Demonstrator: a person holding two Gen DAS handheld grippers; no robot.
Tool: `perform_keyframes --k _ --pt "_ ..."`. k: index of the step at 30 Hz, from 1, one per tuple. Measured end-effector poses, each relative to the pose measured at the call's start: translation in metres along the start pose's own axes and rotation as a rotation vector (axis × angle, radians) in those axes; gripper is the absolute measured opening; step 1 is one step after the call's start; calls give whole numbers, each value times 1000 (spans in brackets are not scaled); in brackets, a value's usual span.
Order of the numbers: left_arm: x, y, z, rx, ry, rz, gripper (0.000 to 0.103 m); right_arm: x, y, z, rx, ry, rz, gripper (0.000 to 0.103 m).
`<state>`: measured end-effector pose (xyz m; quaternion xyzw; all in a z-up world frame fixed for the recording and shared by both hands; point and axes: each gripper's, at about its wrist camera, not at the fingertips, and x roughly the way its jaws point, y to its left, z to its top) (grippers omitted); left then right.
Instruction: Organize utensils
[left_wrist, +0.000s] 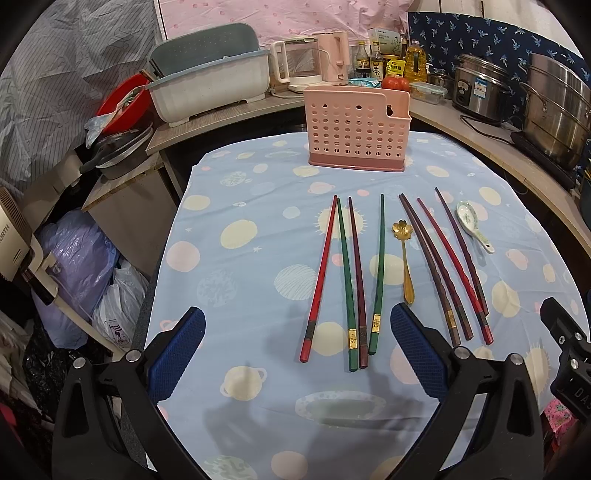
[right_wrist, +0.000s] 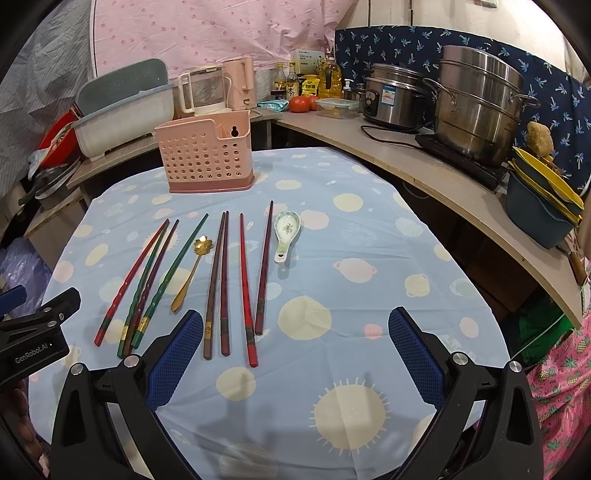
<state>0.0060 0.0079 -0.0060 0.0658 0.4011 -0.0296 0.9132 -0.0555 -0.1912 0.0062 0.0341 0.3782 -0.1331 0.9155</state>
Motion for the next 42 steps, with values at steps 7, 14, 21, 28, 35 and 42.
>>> perform_keyframes --k 7,14,21,28,35,42 --pt "0 0 0 0 -1 -1 96 1 -1 0 0 1 0 96" --pt "0 0 0 -1 -1 -2 96 1 0 0 0 2 -1 96" --pt "0 1 -1 -2 0 -2 96 1 -1 0 0 2 0 96" --pt "1 2 -2 -1 -2 1 96 1 -1 0 1 4 0 96" --pt "3 3 -5 -3 4 -1 96 4 -2 0 3 6 -1 96" --pt "24 16 -8 -47 62 -24 96 10 -4 -1 12 19 -6 96"
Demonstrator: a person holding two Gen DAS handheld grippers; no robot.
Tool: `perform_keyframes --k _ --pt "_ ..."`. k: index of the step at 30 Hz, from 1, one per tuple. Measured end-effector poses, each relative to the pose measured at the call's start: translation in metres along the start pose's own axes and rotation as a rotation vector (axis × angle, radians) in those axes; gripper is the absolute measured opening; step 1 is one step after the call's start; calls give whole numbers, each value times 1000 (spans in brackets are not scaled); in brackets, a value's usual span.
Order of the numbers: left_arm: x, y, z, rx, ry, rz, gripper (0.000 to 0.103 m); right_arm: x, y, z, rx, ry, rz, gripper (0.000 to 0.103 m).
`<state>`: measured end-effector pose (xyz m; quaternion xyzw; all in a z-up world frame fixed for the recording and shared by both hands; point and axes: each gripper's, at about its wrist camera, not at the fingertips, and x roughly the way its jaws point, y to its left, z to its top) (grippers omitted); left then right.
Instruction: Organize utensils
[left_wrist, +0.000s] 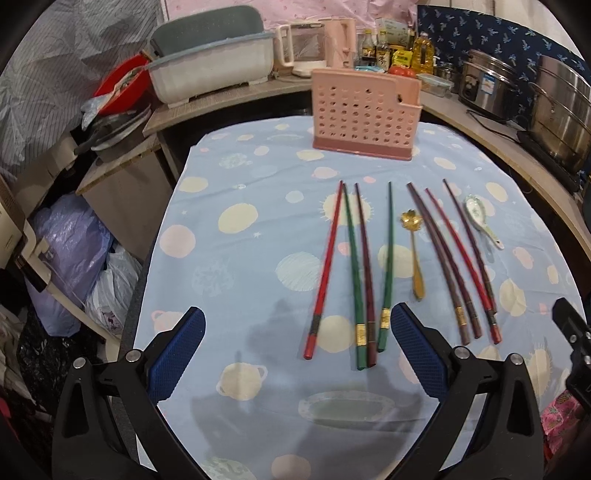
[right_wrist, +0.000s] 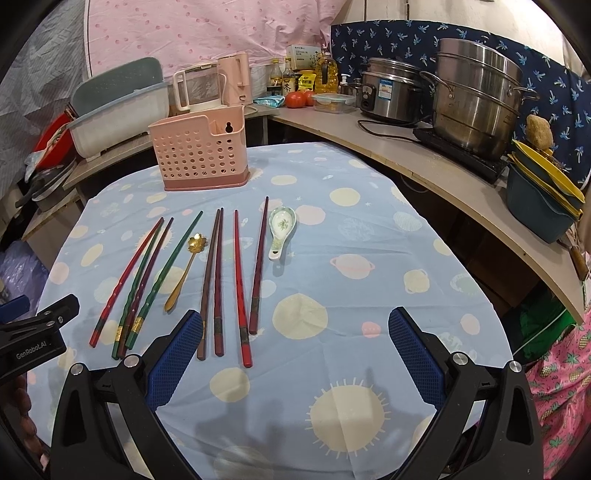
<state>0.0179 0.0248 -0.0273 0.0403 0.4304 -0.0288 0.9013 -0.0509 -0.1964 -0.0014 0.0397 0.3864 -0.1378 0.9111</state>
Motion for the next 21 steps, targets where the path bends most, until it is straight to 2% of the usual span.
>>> perform_keyframes --k 5,9,11,13,15,18,21 --pt "24 15 -5 -38 60 -9 96 9 -3 0 8 21 -4 96" --pt "40 16 -7 -40 101 -40 88 18 -3 1 10 43 -2 96" --pt "47 15 -8 -37 123 -55 82 22 -4 2 15 51 1 96" --pt "54 14 -11 -29 152 -70 68 26 -4 4 19 58 3 96" --pt "57 14 -13 -30 170 -87 59 30 -4 5 21 62 3 96" --pt "58 15 -12 -34 169 -103 52 35 -2 6 19 69 5 96" --pt "59 14 -10 -28 165 -116 41 39 0 8 14 77 9 96"
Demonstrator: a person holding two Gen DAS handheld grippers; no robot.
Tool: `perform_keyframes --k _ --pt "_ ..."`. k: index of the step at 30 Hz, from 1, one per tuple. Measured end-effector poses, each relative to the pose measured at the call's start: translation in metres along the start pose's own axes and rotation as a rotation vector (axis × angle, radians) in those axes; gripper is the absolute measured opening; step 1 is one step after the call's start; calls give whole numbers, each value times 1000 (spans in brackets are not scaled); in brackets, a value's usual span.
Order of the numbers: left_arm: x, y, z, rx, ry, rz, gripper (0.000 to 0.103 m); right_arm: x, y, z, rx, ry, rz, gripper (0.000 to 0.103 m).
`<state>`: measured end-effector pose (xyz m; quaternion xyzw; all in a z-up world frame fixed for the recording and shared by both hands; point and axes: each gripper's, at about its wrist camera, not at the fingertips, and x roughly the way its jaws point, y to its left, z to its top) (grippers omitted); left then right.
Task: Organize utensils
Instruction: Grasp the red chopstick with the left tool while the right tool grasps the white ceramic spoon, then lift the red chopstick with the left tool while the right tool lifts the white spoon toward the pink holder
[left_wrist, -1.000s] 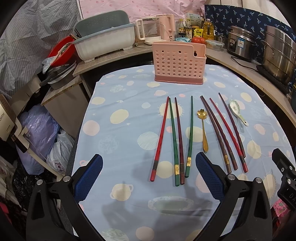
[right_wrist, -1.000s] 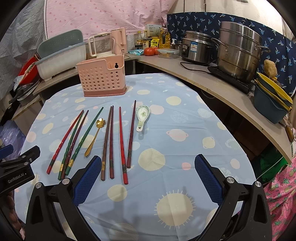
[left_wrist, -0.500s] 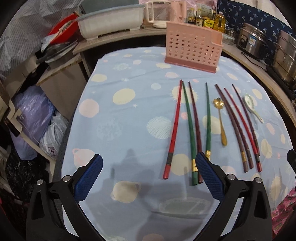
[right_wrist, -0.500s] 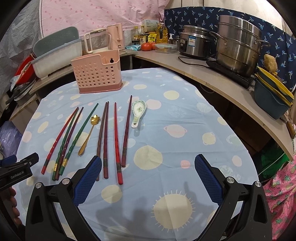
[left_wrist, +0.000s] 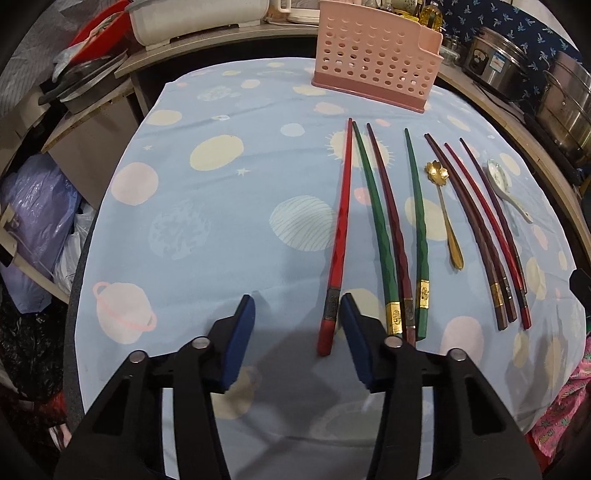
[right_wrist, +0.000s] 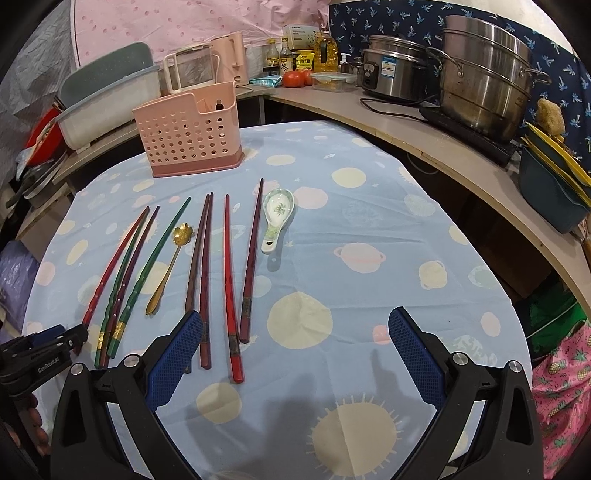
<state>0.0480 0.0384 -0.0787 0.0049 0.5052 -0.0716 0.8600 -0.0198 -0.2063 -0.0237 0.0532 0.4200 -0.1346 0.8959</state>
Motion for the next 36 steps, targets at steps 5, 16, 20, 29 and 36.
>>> perform_keyframes --k 5,16,20,29,36 --pt "1 -2 7 7 7 -50 9 9 2 6 -2 16 18 93" --pt "8 -4 16 5 18 -49 7 58 -4 56 59 27 91 38" --pt "10 -3 18 0 21 -51 7 84 -7 63 87 64 112 31" --pt "12 -4 19 3 11 -45 7 116 -9 55 117 136 165 9" --pt "12 -5 19 7 -4 -38 7 118 -8 50 105 112 169 9"
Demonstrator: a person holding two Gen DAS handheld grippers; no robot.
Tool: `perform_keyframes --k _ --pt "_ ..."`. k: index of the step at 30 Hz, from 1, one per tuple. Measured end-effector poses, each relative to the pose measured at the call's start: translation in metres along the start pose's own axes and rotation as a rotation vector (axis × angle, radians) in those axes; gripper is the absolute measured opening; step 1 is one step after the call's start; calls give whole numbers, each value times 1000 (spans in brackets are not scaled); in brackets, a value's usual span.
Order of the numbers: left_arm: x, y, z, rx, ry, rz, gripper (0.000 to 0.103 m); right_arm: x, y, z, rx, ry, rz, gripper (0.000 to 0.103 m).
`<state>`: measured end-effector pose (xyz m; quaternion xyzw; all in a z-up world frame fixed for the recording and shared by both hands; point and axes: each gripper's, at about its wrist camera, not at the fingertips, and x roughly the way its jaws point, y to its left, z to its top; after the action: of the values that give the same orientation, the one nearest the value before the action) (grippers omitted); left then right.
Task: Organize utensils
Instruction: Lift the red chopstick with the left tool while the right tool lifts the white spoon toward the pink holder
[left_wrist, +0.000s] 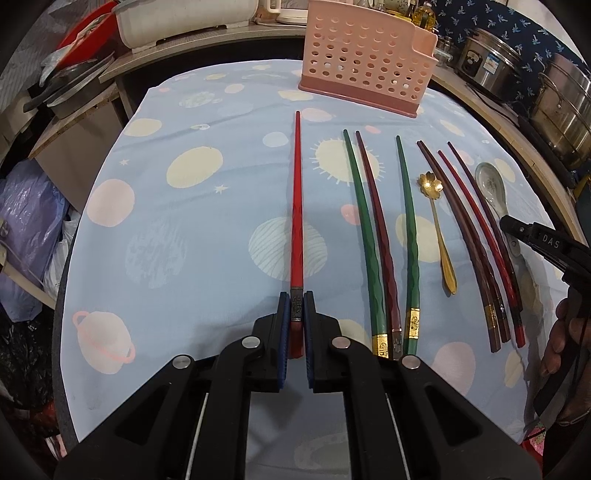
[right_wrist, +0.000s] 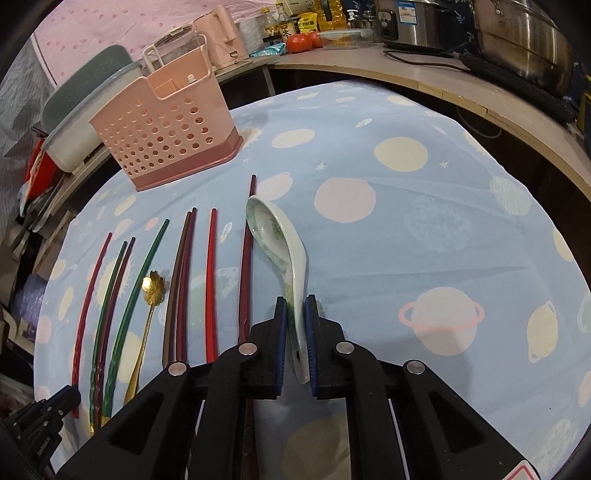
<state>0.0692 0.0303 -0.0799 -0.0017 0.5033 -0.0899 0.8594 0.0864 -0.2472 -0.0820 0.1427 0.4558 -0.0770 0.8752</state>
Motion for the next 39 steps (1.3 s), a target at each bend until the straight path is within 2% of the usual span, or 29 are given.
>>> perform_keyframes --k 8,14,20,30,35,39 --pt "-12 5 -3 -19 -3 -27 7 -27 -6 -4 15 -30 18 7" --pt "-44 6 0 -20 -70 -40 7 -69 -14 -4 38 -102 26 7" --pt "-77 7 21 -24 -150 -60 7 -103 -9 8 22 -170 45 6" --pt "-129 4 110 -9 -352 -66 7 -130 23 73 -43 -291 92 6" --pt "-148 0 167 10 -458 -40 7 -125 42 111 -69 -330 113 6" --pt "-164 -2 207 14 -527 -48 7 -114 58 144 -77 -354 118 6"
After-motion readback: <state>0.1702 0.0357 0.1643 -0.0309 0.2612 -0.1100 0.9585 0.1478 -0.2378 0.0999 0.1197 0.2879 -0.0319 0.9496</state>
